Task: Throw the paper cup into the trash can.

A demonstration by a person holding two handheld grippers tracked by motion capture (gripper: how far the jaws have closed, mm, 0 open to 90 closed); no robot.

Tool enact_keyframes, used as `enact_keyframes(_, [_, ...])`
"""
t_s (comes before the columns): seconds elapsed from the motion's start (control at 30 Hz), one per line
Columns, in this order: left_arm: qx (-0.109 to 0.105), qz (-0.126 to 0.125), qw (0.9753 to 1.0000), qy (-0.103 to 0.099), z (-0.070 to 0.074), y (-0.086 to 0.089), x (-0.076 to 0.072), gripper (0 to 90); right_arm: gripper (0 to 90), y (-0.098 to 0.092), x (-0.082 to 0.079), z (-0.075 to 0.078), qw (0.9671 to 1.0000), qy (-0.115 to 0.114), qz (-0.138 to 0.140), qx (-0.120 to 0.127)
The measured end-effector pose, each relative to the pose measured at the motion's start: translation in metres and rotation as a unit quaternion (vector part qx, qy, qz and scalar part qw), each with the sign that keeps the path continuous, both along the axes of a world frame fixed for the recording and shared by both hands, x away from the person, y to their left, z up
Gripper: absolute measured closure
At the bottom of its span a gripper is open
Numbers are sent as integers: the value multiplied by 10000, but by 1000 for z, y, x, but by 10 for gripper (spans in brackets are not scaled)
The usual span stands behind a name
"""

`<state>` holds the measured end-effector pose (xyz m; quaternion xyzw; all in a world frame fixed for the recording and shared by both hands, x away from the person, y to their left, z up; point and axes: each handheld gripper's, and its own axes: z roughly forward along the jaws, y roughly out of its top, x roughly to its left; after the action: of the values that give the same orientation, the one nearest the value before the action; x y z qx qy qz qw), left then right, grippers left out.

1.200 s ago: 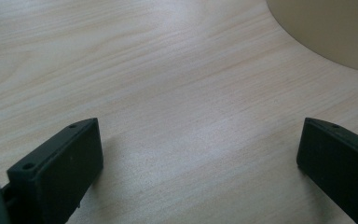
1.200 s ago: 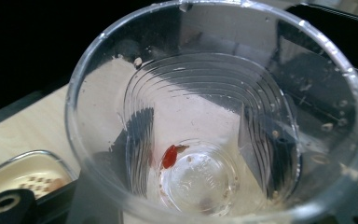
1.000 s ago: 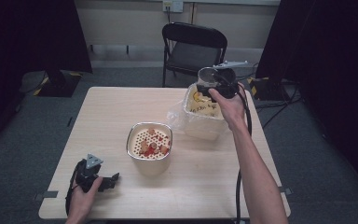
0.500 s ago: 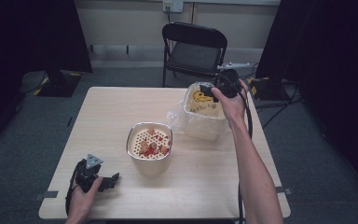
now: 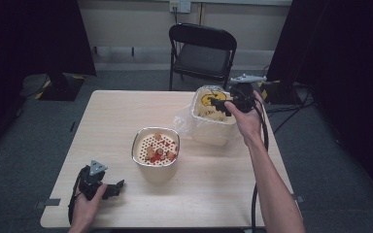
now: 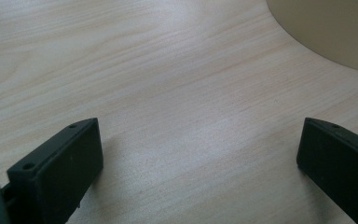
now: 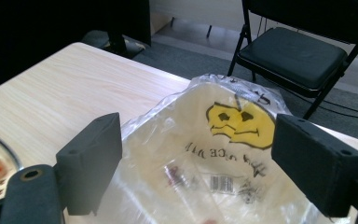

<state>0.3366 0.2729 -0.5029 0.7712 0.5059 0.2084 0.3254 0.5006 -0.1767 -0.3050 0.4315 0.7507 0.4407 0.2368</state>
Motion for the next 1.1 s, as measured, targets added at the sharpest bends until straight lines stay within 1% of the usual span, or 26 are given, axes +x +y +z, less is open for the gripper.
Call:
enact_keyframes(0.27, [-8, -1, 10000, 1, 0, 0, 0, 0, 162, -4, -30, -6, 9999, 17, 79, -143])
enact_keyframes(0.37, [3, -5, 10000, 0, 0, 0, 1, 0, 162, -5, -41, -8, 9998, 23, 127, -123])
enact_keyframes(0.43, [3, -5, 10000, 0, 0, 0, 1, 0, 162, -5, -49, -10, 9999, -14, 71, -124])
enact_keyframes(0.57, [5, -10, 10000, -1, 0, 0, 1, 0, 164, -7, -64, -13, 9999, -87, 76, -76])
enact_keyframes(0.6, [4, -6, 10000, 0, 0, 0, 1, 0, 164, -8, -68, -15, 9999, -92, 71, -114])
enact_keyframes(0.7, [2, -5, 10000, 0, 0, 0, 1, 0, 164, -10, -78, -20, 9997, -102, 90, -212])
enact_keyframes(0.77, [3, -4, 10000, -2, 0, 0, 1, 0, 164, -11, -86, -23, 9997, -127, 95, -193])
enact_keyframes(0.8, [7, -12, 10000, 0, 0, 0, 1, 0, 169, -12, -89, -26, 9996, -104, 132, -220])
enact_keyframes(0.9, [3, -5, 10000, -1, 0, 0, 1, 0, 175, -17, -99, -33, 9997, -53, 200, -114])
enact_keyframes(0.97, [4, -6, 10000, -1, 0, 0, 1, 0, 178, -19, -105, -39, 9996, -31, 189, -190])
enact_keyframes(1.07, [3, -5, 10000, 0, 0, 0, 1, 0, 173, -22, -112, -50, 9995, 44, 226, -211])
enact_keyframes(1.1, [3, -4, 10000, -1, 0, 0, 1, 0, 172, -23, -115, -55, 9995, 100, 200, -206])
